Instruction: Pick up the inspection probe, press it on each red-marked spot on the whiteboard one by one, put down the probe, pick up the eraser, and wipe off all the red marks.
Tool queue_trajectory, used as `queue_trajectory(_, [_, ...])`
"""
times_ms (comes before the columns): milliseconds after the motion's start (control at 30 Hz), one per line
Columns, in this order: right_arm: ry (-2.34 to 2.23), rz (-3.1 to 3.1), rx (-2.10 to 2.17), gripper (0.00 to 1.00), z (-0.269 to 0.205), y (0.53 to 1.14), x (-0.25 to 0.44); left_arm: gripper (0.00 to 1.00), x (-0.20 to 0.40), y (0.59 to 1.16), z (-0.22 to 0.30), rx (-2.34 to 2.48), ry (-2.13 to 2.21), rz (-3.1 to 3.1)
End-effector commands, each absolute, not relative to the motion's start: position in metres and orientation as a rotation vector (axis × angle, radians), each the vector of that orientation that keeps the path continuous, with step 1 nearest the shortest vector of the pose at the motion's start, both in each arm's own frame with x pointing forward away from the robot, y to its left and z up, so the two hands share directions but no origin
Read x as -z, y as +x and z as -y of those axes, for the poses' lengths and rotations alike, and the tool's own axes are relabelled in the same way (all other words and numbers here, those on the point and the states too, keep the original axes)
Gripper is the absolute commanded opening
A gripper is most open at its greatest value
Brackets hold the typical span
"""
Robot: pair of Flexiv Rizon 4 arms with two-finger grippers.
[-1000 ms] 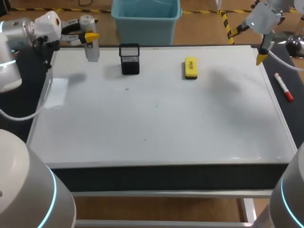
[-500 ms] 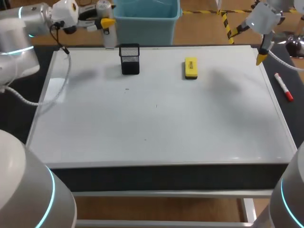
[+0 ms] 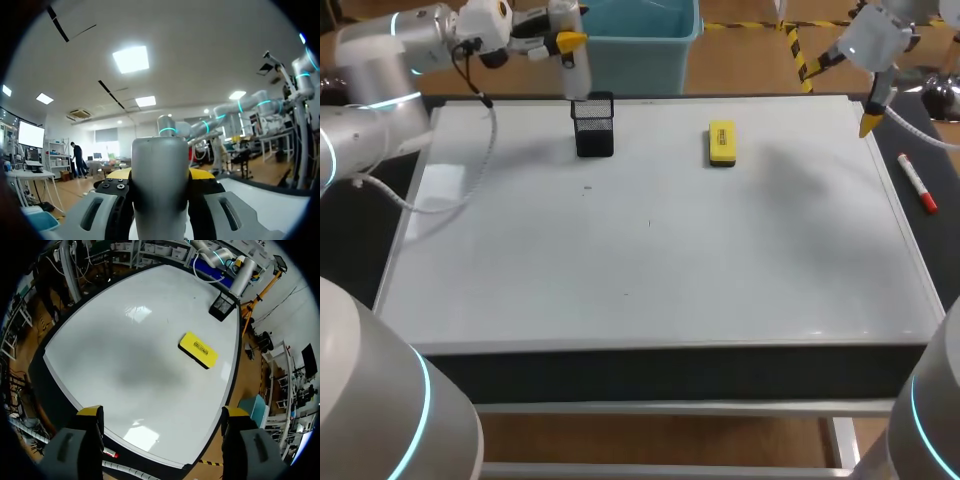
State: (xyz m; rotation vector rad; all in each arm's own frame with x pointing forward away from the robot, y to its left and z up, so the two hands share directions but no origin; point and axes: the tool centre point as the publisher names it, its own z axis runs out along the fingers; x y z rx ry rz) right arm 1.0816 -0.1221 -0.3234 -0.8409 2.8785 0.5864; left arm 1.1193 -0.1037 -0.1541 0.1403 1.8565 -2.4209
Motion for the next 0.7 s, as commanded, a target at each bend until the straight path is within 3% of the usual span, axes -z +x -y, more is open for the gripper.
queue_trajectory(33, [-0.845, -2.882, -0.582, 1.00, 0.123, 1.082, 0.322, 0.00, 0.154, 1.118, 0.113, 2.429, 0.125, -1.847])
queue_trajectory(700, [-0.845, -2.882, -0.582, 1.00, 0.123, 1.082, 0.322, 0.00, 0.176, 1.118, 0.131, 2.469, 0.095, -1.867])
